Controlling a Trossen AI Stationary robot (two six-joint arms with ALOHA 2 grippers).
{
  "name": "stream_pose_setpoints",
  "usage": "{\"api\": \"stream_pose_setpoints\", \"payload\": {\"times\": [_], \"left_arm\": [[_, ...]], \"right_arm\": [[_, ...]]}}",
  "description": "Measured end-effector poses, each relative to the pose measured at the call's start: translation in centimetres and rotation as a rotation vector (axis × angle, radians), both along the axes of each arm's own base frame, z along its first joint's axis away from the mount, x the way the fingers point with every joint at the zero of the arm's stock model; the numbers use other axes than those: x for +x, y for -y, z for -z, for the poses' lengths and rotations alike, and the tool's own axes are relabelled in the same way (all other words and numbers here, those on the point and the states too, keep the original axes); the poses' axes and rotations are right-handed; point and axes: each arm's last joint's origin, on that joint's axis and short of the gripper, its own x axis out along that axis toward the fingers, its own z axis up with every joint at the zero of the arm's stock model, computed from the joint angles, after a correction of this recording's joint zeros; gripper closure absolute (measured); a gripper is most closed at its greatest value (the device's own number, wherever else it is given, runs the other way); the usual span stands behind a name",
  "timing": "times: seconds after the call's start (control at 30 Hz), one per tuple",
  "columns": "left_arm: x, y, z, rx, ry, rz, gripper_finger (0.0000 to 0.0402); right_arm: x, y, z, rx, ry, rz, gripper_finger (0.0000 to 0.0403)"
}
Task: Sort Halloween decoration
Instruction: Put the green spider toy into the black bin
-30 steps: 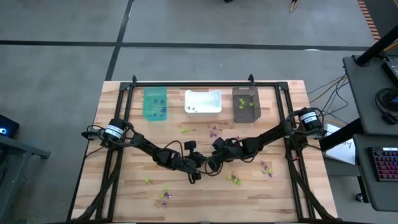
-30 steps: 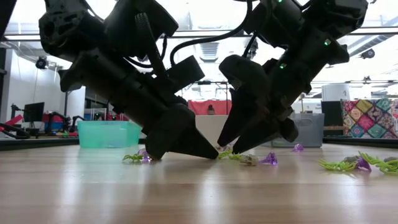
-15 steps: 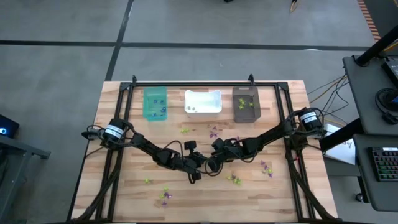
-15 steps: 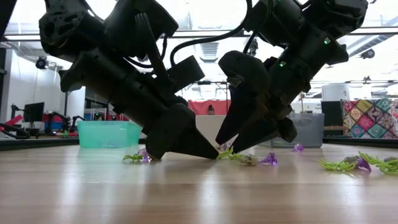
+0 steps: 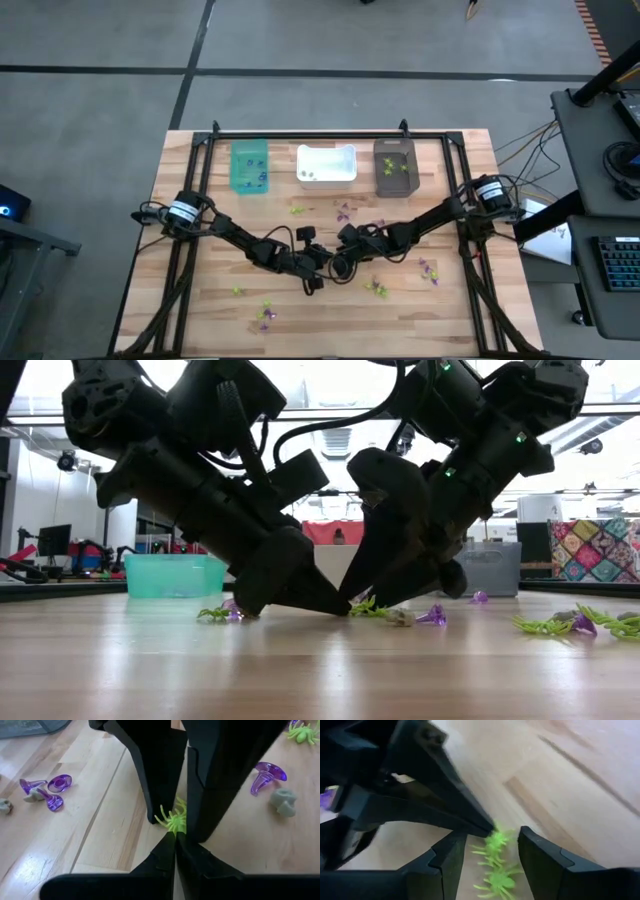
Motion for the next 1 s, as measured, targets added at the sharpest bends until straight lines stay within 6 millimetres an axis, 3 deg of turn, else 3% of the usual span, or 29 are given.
{"api": "stream_pose_setpoints", "payload": {"times": [0.23, 0.67, 1.0], "left_arm": [[0.01, 0.0, -0.01, -0.001, 0.002, 0.0, 0.0402], [0.02, 0.01, -0.15, -0.004, 0.007, -0.002, 0.0401], [-0.32, 0.3, -0.78, 0.001, -0.011, 0.008, 0.0401]], "right_arm": [[0.02, -0.01, -0.19, -0.012, -0.002, -0.025, 0.0239], [-0.03, -0.05, -0.43, -0.018, 0.002, -0.048, 0.0347], [-0.03, -0.04, -0.49, -0.025, 0.005, -0.05, 0.0358]]}}
